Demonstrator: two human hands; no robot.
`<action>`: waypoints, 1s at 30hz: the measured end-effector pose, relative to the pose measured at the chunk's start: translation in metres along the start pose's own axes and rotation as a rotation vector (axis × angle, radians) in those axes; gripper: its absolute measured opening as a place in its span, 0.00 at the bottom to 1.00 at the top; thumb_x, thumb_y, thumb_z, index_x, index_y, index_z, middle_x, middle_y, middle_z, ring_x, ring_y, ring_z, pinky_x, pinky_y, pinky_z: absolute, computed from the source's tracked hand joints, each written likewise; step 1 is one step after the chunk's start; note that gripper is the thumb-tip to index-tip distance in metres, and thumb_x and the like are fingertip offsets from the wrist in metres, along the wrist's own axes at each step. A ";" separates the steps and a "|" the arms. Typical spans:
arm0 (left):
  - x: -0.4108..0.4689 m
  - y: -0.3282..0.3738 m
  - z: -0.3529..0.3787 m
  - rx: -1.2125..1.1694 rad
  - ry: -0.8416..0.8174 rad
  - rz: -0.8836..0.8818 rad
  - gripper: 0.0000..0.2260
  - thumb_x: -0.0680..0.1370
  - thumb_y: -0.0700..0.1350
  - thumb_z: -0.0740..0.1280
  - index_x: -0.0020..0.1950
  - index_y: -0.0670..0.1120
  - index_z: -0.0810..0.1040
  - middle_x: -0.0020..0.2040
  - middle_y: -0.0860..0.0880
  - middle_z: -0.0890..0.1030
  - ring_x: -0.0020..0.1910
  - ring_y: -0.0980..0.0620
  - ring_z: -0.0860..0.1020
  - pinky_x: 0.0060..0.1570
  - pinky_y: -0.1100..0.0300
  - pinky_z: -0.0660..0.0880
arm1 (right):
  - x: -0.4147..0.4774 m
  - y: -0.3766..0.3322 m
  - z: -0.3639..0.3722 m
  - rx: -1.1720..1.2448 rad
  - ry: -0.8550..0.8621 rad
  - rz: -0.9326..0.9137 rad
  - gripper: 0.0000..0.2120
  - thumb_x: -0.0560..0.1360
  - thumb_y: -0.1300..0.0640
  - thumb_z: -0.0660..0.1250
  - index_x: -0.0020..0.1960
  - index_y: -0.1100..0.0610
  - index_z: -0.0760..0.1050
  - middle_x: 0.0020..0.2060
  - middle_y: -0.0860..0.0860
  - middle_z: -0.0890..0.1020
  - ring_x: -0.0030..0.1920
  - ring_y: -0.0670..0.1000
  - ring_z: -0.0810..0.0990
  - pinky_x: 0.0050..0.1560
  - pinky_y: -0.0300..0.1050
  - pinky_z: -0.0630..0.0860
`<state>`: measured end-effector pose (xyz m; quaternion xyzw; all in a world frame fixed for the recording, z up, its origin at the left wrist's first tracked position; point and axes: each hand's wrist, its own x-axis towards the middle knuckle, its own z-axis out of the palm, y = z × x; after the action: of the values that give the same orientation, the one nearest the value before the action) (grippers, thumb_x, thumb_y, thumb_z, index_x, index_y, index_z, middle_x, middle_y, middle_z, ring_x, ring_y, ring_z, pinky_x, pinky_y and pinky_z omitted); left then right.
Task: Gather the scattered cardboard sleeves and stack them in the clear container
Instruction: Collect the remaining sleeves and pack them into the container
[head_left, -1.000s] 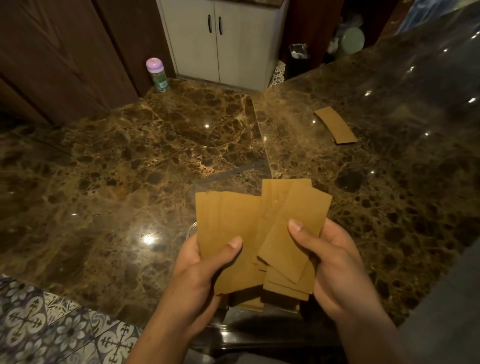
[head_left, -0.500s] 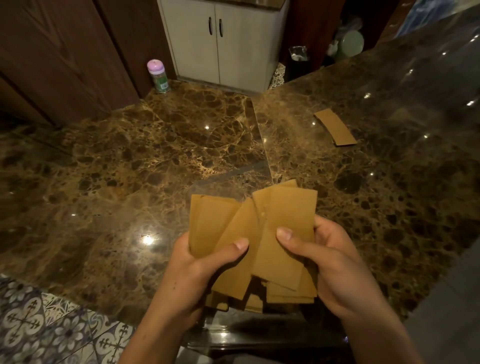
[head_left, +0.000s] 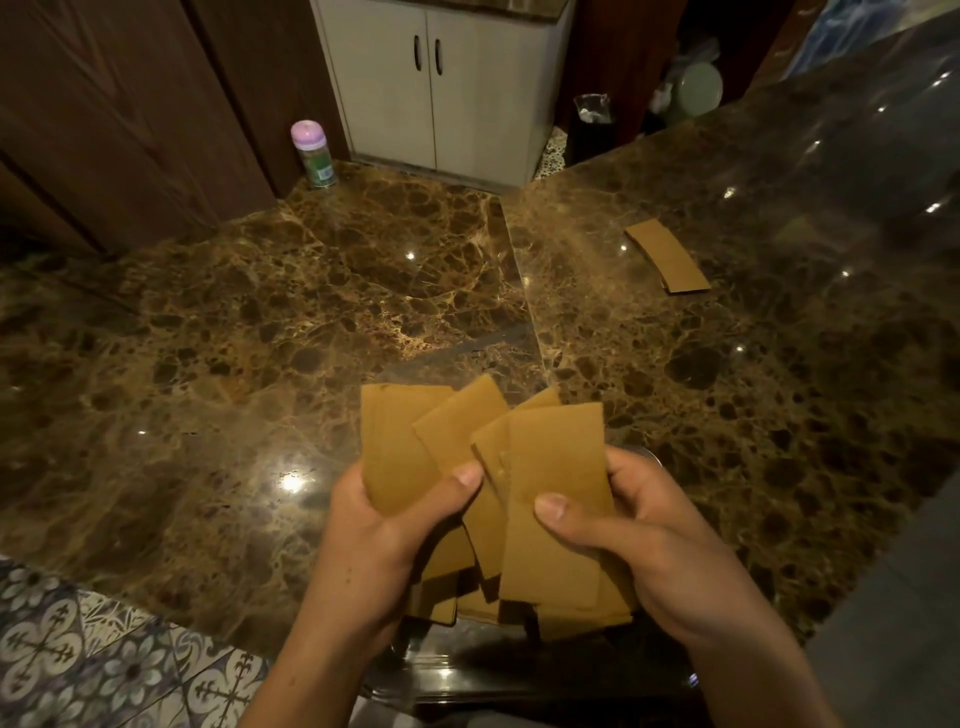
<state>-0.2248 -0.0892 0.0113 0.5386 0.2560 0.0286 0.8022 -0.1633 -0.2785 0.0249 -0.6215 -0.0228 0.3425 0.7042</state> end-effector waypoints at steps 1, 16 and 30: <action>0.001 0.000 0.001 0.008 -0.024 -0.002 0.14 0.65 0.43 0.79 0.50 0.48 0.85 0.50 0.40 0.87 0.48 0.39 0.86 0.43 0.49 0.83 | 0.001 0.001 0.001 0.008 -0.024 0.011 0.19 0.74 0.59 0.74 0.64 0.56 0.80 0.56 0.54 0.88 0.56 0.55 0.87 0.50 0.46 0.84; 0.001 -0.006 0.001 -0.067 0.001 -0.008 0.20 0.64 0.39 0.78 0.54 0.44 0.81 0.50 0.40 0.86 0.50 0.40 0.85 0.46 0.47 0.83 | 0.002 0.009 0.008 0.381 0.059 0.017 0.25 0.69 0.57 0.74 0.66 0.58 0.78 0.59 0.58 0.87 0.58 0.58 0.87 0.51 0.50 0.85; -0.001 -0.005 0.005 -0.020 0.082 -0.006 0.20 0.66 0.40 0.80 0.56 0.43 0.82 0.50 0.40 0.87 0.49 0.39 0.86 0.49 0.43 0.81 | 0.001 0.008 0.010 0.279 -0.013 0.051 0.22 0.72 0.60 0.71 0.66 0.58 0.78 0.58 0.57 0.87 0.57 0.57 0.87 0.50 0.46 0.85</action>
<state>-0.2248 -0.0957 0.0088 0.5282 0.2899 0.0507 0.7965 -0.1704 -0.2693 0.0194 -0.5157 0.0365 0.3640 0.7747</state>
